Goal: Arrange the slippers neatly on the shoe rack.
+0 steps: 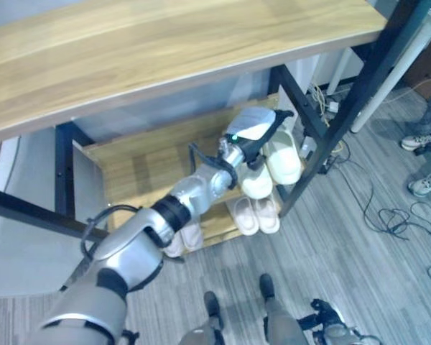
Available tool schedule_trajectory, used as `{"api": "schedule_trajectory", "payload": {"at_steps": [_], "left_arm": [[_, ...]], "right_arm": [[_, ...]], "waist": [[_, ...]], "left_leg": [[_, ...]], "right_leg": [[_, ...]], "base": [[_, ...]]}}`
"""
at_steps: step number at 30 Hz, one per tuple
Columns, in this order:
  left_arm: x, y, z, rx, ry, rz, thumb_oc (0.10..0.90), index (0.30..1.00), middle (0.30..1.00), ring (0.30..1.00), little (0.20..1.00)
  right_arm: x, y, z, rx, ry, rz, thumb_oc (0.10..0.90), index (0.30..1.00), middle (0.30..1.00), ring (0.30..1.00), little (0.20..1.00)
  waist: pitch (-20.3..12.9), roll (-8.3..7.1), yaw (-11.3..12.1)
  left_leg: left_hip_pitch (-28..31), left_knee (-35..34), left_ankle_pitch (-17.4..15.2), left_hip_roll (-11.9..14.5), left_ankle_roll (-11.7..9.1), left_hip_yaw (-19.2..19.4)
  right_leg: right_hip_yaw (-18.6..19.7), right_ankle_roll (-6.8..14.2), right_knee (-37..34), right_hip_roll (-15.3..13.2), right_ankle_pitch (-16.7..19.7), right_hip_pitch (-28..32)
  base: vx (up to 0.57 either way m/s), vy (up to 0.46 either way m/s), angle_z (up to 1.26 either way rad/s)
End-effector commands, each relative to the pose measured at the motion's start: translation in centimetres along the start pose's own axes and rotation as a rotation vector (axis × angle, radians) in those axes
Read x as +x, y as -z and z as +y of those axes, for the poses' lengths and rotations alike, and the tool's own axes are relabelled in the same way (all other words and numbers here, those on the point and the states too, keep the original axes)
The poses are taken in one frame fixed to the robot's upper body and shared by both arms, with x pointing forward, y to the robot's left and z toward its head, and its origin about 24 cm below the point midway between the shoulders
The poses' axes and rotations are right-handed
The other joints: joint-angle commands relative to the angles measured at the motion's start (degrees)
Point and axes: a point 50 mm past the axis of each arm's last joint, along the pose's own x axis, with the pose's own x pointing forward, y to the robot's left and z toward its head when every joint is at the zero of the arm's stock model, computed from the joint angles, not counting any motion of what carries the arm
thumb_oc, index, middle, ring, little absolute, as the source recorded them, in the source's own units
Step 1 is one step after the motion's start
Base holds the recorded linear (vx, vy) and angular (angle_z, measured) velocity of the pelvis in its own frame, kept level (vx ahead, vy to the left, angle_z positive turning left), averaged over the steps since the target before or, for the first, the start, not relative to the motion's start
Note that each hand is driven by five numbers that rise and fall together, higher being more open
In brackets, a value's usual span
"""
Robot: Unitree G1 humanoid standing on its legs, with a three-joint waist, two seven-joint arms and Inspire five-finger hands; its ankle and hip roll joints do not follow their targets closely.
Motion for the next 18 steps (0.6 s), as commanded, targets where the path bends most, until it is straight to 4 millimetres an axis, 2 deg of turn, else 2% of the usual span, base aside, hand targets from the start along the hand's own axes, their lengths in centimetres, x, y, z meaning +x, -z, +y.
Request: {"api": "schedule_trajectory", "payload": {"at_steps": [1,4,11,18], "left_arm": [[2.7,-1.4,6.5,0.025,-0.25,-0.056,0.8,0.9,0.9,0.9,0.9],[2.2,-0.7,6.0,0.014,-0.241,-0.033,0.8,0.9,0.9,0.9,0.9],[-0.5,1.2,5.7,0.016,-0.276,-0.024,0.8,0.9,0.9,0.9,0.9],[-2.8,1.5,3.4,-0.102,-0.239,-0.022,0.8,0.9,0.9,0.9,0.9]], "right_arm": [[-0.3,2.4,-0.8,-0.016,0.012,0.059,0.8,0.9,0.9,0.9,0.9],[-0.3,2.6,-0.6,-0.007,0.006,0.065,0.8,0.9,0.9,0.9,0.9],[-0.6,3.3,0.2,0.024,-0.015,0.093,0.8,0.9,0.9,0.9,0.9],[-0.7,3.3,1.0,0.041,-0.039,0.096,0.8,0.9,0.9,0.9,0.9]], "waist": [[-3.8,4.48,1.7],[-4.1,4.4,1.9],[-4.5,4.37,3.1],[-5.1,4.14,4.1]], "left_leg": [[0.4,-0.3,-5.1,-1.1,0.5,-6.7],[1.1,-0.3,-5.3,-1.1,0.4,-6.9],[2.1,-0.3,-5.5,-1.3,0.3,-7.7],[2.5,-0.3,-5.5,-1.4,0.4,-8.0]], "right_leg": [[-4.9,1.4,5.8,3.4,-9.9,0.4],[-5.0,1.4,5.9,3.4,-10.2,1.2],[-6.1,1.3,5.7,3.1,-10.6,2.6],[-6.3,1.1,5.7,3.1,-10.7,3.1]], "base": [[0.03,-0.017,0.03],[0.03,-0.017,0.04],[0.0,-0.012,0.07],[0.0,-0.001,0.04]]}}
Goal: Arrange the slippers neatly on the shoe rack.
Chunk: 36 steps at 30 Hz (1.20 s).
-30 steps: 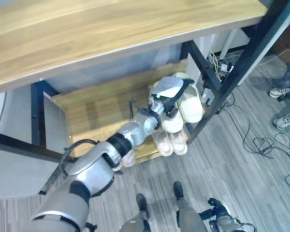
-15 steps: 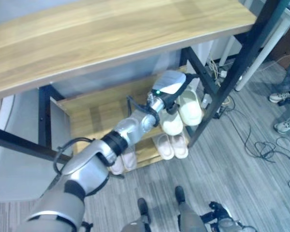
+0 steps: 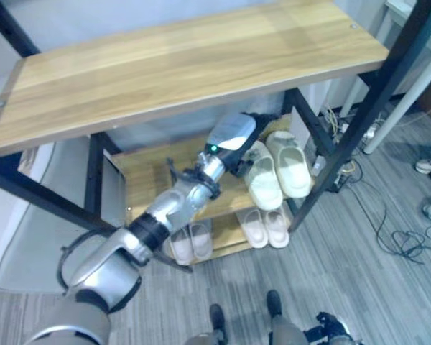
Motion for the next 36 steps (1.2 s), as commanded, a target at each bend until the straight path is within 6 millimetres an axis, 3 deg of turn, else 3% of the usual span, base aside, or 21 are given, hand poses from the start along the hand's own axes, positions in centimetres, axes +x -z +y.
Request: {"api": "schedule_trajectory", "payload": {"at_steps": [1,16,24,36], "left_arm": [[2.6,-1.8,4.5,-0.062,-0.193,-0.086,0.8,0.9,0.9,0.9,0.9],[-1.8,-3.1,1.2,-0.6,-0.123,-0.088,0.8,0.9,0.9,0.9,0.9],[-3.1,-4.4,-0.7,-0.741,-0.039,-0.113,0.8,0.9,0.9,0.9,0.9],[-2.5,-6.4,-2.8,-0.819,0.051,-0.129,0.8,0.9,0.9,0.9,0.9]], "right_arm": [[-0.3,0.9,1.1,0.01,-0.04,0.026,0.8,0.9,0.9,0.9,0.9],[-0.6,0.8,2.4,0.067,-0.069,0.029,0.8,0.9,0.9,0.9,0.9],[-0.6,0.7,2.7,0.072,-0.086,0.024,0.8,0.9,0.9,0.9,0.9],[-0.5,0.2,2.5,0.061,-0.077,0.009,0.8,0.9,0.9,0.9,0.9]], "waist": [[-4.1,3.24,1.2],[-4.8,2.99,2.1],[-5.2,2.84,2.2],[-4.5,2.84,1.8]], "left_leg": [[-0.7,-0.3,-4.7,-1.4,0.8,-6.2],[0.0,-0.3,-4.7,-1.4,0.7,-6.5],[0.3,-0.3,-4.7,-1.3,0.7,-6.6],[-0.2,-0.3,-4.5,-1.2,0.7,-6.7]], "right_leg": [[-4.5,0.7,7.0,3.6,-9.5,-1.5],[-4.9,0.2,6.2,3.5,-9.1,-0.6],[-4.9,0.2,6.0,3.7,-8.9,-0.2],[-4.4,0.2,5.8,3.8,-8.4,-0.8]], "base": [[-0.01,0.001,0.04],[0.0,0.0,0.0],[0.0,0.0,0.0],[0.0,0.0,0.0]]}}
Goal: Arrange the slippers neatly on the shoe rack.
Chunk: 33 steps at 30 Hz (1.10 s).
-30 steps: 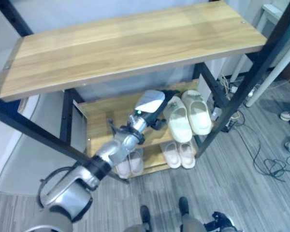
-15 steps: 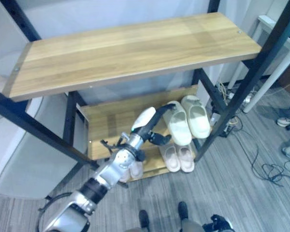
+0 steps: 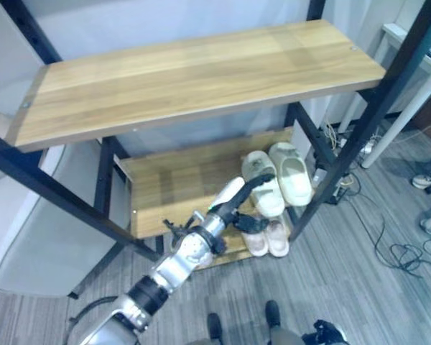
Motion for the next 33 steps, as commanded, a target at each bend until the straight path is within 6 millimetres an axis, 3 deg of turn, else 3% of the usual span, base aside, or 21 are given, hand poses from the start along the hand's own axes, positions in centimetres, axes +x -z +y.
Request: {"api": "schedule_trajectory", "payload": {"at_steps": [1,16,33], "left_arm": [[3.2,-5.9,1.2,-0.096,-0.061,-0.269,0.8,0.9,0.9,0.9,0.9],[5.4,-6.0,0.2,-0.017,-0.049,-0.233,0.8,0.9,0.9,0.9,0.9],[7.8,-8.3,2.7,0.196,-0.137,-0.285,0.8,0.9,0.9,0.9,0.9]], "right_arm": [[0.0,-0.7,0.9,0.015,-0.038,-0.017,0.8,0.9,0.9,0.9,0.9],[0.2,-1.7,-0.1,-0.015,-0.006,-0.044,0.8,0.9,0.9,0.9,0.9],[0.5,-2.6,-1.3,-0.058,0.037,-0.072,0.8,0.9,0.9,0.9,0.9]], "waist": [[-2.3,3.91,1.3],[-0.6,4.82,0.3],[1.0,4.96,-0.7]], "left_leg": [[-1.1,-0.3,-4.2,-1.0,0.7,-6.6],[-2.6,-0.3,-3.9,-1.1,0.8,-5.8],[-6.0,-0.3,-3.0,-0.7,0.9,-4.7]], "right_leg": [[-4.2,0.1,6.0,3.9,-8.1,-2.0],[-3.0,0.3,6.0,3.8,-7.2,-4.0],[-2.0,0.3,6.5,3.4,-6.4,-8.1]], "base": [[0.0,0.0,0.0],[0.0,0.0,-0.02],[0.0,0.009,-0.04]]}}
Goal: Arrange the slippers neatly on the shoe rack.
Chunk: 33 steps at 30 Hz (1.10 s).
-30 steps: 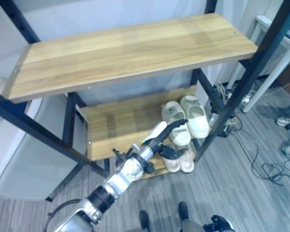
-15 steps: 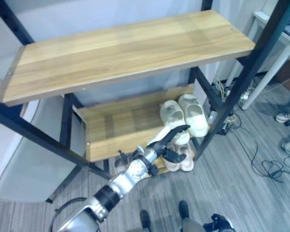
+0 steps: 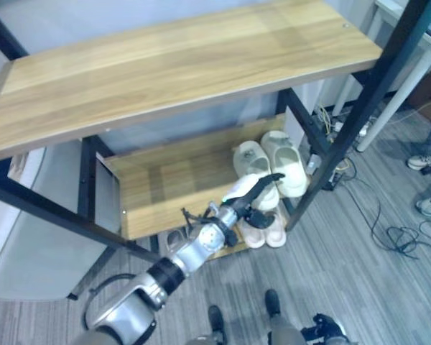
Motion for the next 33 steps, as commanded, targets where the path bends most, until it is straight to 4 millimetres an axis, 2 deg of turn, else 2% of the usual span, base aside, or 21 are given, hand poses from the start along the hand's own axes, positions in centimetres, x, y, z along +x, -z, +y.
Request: {"api": "schedule_trajectory", "payload": {"at_steps": [1,13,23,31,33], "left_arm": [[4.1,-7.6,4.1,0.067,-0.171,-0.291,0.8,0.9,0.9,0.9,0.9],[5.1,-8.3,5.0,0.175,-0.191,-0.294,0.8,0.9,0.9,0.9,0.9],[5.2,-6.9,6.4,0.21,-0.236,-0.238,0.8,0.9,0.9,0.9,0.9],[5.2,-6.6,7.2,0.276,-0.247,-0.23,0.8,0.9,0.9,0.9,0.9],[5.1,-6.4,7.7,0.303,-0.257,-0.223,0.8,0.9,0.9,0.9,0.9]], "right_arm": [[0.3,-1.4,-0.9,-0.048,0.018,-0.046,0.8,0.9,0.9,0.9,0.9],[0.4,-2.5,-1.3,-0.073,0.03,-0.079,0.8,0.9,0.9,0.9,0.9],[0.6,-3.4,-1.8,-0.062,0.052,-0.105,0.8,0.9,0.9,0.9,0.9],[0.6,-3.4,-2.2,-0.08,0.063,-0.107,0.8,0.9,0.9,0.9,0.9],[0.6,-2.9,-2.3,-0.08,0.062,-0.095,0.8,0.9,0.9,0.9,0.9]], "waist": [[1.2,4.46,0.6],[1.6,3.69,0.5],[1.9,3.32,0.7],[1.7,3.22,0.5],[1.3,3.2,0.4]], "left_leg": [[-2.1,-0.3,-3.0,-0.4,0.8,-6.9],[-4.6,-0.3,-2.7,0.0,0.8,-6.7],[-7.7,-0.3,-1.8,0.4,0.9,-6.3],[-8.2,-0.3,-1.9,0.4,0.9,-6.1],[-7.8,-0.3,-2.1,0.4,0.9,-6.0]], "right_leg": [[-4.3,0.0,5.7,3.3,-6.9,-2.7],[-4.1,0.0,5.7,3.4,-6.4,-5.3],[-3.7,-0.2,6.7,3.5,-6.5,-8.9],[-3.8,-0.3,7.0,3.6,-6.7,-9.5],[-3.8,-0.4,7.0,3.6,-6.9,-9.2]], "base": [[0.0,0.0,0.0],[0.0,0.0,0.0],[0.0,0.0,0.0],[0.01,0.004,-0.01],[0.05,0.004,-0.12]]}}
